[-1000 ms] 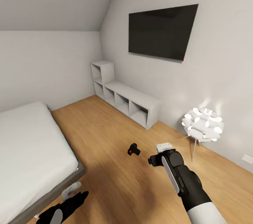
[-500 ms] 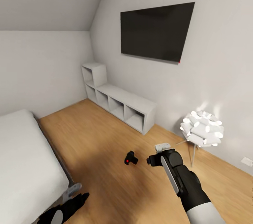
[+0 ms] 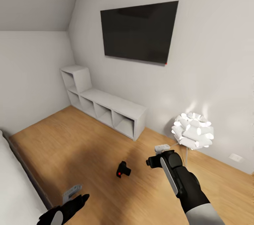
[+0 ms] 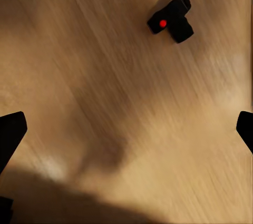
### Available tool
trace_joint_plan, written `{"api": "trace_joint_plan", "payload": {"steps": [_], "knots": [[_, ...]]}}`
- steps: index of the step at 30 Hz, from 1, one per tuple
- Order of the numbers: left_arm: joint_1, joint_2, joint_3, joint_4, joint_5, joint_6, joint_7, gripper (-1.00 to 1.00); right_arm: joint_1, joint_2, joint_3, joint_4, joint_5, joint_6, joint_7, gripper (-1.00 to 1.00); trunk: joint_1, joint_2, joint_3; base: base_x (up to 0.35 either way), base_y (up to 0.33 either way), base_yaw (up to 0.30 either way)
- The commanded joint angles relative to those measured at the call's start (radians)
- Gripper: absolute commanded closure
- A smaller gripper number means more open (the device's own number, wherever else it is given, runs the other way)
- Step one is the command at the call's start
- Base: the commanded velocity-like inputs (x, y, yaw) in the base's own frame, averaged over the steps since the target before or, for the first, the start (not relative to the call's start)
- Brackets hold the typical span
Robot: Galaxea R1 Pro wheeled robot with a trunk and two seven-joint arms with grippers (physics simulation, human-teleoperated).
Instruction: Attach the digital camera to the camera tripod in the bedroom.
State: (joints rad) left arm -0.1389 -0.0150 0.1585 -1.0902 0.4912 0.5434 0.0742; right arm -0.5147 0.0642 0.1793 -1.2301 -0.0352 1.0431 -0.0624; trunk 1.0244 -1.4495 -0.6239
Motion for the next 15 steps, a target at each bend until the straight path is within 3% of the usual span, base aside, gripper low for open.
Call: {"api": "trace_joint_plan", "payload": {"steps": [1,6,10,15], "knots": [[0.0,0.0,0.002,-0.002,0.011,0.006,0.007,-1.0,0.0,-0.002,0.0,0.0,-0.005,0.004,-0.006,-1.0,0.001,0.0,-0.001,0.321,0.142,-0.276],[0.0,-0.001,0.001,-0.005,0.011,0.013,0.007,-1.0,0.034,-0.011,-0.005,-0.017,-0.005,0.004,0.012,-1.0,0.001,0.0,0.002,0.32,0.148,-0.276],[0.0,0.0,0.001,-0.007,0.01,0.033,0.008,-1.0,0.104,-0.026,-0.008,-0.151,-0.003,0.004,0.06,-1.0,0.001,0.0,0.004,0.319,0.152,-0.276],[0.001,0.001,0.002,-0.008,0.01,0.043,0.008,-1.0,0.143,-0.039,-0.005,-0.305,-0.001,0.004,0.085,-1.0,0.001,0.0,0.007,0.318,0.154,-0.276]]}}
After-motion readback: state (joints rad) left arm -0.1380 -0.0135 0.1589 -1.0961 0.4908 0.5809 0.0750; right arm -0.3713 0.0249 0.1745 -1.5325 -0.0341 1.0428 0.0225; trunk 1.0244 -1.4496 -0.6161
